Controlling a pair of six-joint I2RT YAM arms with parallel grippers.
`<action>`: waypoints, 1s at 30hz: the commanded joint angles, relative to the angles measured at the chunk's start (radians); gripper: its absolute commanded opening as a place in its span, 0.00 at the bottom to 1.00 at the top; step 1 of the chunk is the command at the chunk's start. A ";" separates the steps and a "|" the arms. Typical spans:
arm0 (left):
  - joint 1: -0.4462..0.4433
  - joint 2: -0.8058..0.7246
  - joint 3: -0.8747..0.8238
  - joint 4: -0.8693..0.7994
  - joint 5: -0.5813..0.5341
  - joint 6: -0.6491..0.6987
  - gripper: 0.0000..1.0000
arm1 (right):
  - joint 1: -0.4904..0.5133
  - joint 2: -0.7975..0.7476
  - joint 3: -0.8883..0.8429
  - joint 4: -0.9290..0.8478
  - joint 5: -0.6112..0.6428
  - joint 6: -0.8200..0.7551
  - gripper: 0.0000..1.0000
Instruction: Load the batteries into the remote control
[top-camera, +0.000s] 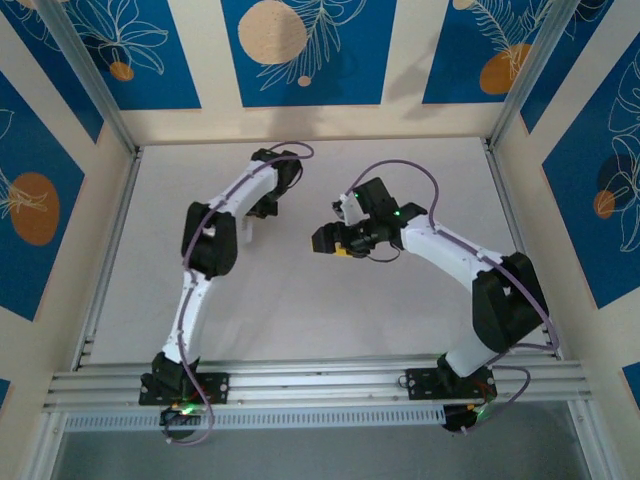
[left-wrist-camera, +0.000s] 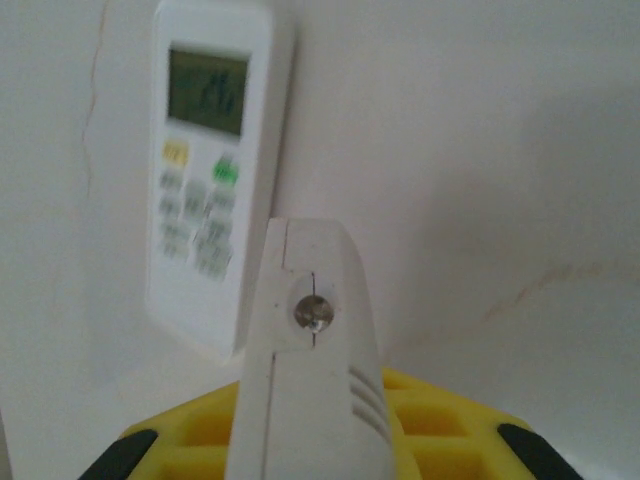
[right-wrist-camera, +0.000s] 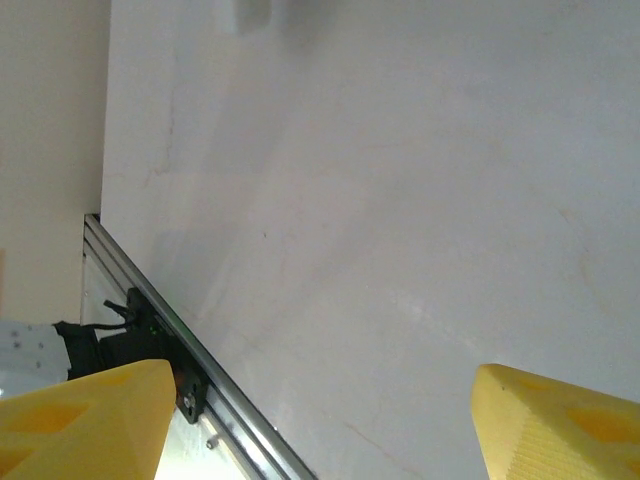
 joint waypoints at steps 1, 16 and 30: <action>-0.017 0.078 0.157 -0.115 -0.091 0.027 0.02 | -0.020 -0.058 -0.047 -0.006 -0.009 -0.009 0.78; -0.015 -0.178 -0.018 0.221 0.350 0.133 0.62 | -0.298 -0.300 -0.154 -0.073 0.206 -0.081 0.83; 0.137 -1.338 -1.722 1.588 0.222 0.366 1.00 | -0.529 -0.135 -0.579 0.879 0.598 -0.400 0.93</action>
